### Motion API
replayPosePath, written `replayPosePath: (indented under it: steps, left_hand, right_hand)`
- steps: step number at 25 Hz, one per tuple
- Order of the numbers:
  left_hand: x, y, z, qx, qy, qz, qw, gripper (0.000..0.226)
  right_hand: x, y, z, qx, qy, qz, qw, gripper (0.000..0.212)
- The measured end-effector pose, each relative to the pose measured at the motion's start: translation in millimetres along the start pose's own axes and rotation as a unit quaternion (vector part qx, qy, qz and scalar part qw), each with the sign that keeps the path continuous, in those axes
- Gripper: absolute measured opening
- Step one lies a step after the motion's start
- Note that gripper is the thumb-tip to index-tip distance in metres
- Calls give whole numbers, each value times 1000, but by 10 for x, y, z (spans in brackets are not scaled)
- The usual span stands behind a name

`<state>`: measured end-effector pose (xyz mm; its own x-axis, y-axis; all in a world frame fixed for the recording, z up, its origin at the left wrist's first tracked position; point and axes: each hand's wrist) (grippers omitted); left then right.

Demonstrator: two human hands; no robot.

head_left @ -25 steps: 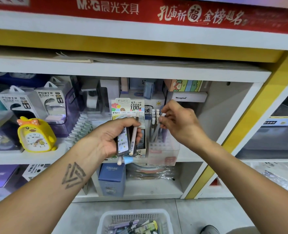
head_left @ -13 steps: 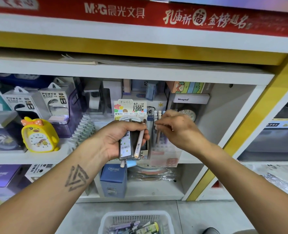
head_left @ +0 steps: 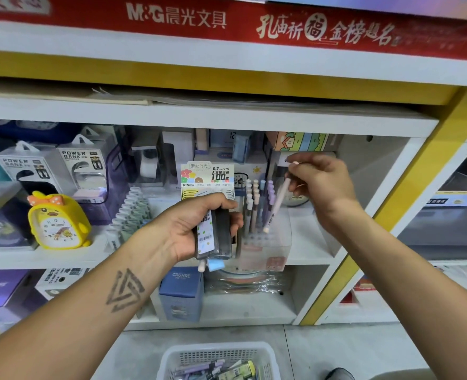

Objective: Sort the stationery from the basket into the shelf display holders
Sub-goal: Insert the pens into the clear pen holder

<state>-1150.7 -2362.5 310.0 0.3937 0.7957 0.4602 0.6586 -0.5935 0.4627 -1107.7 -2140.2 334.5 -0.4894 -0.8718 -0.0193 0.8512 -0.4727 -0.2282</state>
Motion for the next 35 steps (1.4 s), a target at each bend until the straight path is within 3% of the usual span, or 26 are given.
replayPosePath:
  steps: [3,6,10,17,22,27,29,31,33,35]
  left_hand:
    - [-3,6,-4,5,13,-1,1000,33]
    - [12,-2,9,-4,25,-7,1000,18]
    - [6,-26,26,4,27,-19,999,26]
    - [-24,-51,32,6,17,-29,999,28]
    - [-24,-70,40,11,31,-34,999,24]
    - [-2,-46,42,7,44,-38,998,24]
    - [15,-34,37,10,50,-43,998,27]
    - [26,-34,32,17,48,-57,997,30]
    - [39,-35,35,22,44,-63,997,35]
    - [67,-25,40,22,40,-43,998,32]
  right_hand:
    - [-84,-28,-12,-74,156,-3,985,14]
    - [-58,4,-45,-113,216,45,969,21]
    - [32,61,-171,-159,309,110,931,25]
    - [120,122,-246,-146,308,165,926,23]
    - [142,211,-246,-231,322,244,885,18]
    - [144,183,-316,-213,334,242,886,14]
    - [148,167,-332,-205,391,227,868,5]
    - [168,139,-328,-230,425,196,853,10]
    - [216,158,-278,-177,342,188,903,12]
    - [270,201,-220,-43,160,230,959,22]
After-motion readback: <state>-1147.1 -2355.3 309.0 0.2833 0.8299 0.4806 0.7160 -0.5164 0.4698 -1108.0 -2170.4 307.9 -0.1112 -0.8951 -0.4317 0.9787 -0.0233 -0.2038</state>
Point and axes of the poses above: each hand's wrist, its own y-axis away from the middle knuckle, its own x-axis out of the palm, z = x × y, and after that the axes turned 3 degrees about -x, right-handed
